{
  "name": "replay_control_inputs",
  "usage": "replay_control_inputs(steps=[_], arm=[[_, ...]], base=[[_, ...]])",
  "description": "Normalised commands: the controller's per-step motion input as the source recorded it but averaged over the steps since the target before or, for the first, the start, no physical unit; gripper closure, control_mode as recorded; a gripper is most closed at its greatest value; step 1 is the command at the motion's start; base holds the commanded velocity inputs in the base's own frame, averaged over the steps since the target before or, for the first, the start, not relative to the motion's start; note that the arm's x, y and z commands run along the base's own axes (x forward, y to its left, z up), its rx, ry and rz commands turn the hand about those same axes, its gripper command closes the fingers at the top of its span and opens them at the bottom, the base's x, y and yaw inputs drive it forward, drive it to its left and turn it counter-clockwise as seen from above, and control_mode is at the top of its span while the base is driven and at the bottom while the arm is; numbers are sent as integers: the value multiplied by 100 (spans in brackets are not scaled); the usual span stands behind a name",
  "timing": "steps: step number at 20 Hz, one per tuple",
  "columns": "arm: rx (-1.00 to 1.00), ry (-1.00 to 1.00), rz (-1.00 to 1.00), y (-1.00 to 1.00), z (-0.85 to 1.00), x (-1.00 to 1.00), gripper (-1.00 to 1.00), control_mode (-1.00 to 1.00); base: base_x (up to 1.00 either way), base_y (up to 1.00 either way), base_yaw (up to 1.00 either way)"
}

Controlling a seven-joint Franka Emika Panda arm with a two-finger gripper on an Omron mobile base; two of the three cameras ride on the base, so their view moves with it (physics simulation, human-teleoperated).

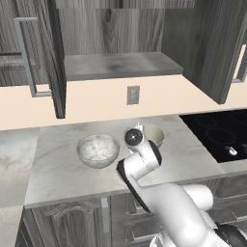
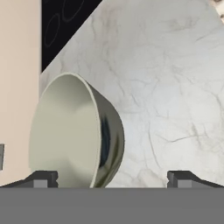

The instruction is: Open the cabinet. Pick the bowls from the counter and place them in the cabinet. Then close the cabinet.

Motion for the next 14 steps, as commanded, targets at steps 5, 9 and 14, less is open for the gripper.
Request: replay_control_inputs(steps=[5,9,14], arm=[[5,12,0,0,-6,25,-100,-100],[4,22,0,0,0,10,-100,-100],[1,18,0,0,-6,15,-100,-100]], base=[[0,0,0],[0,0,0],[0,0,0]])
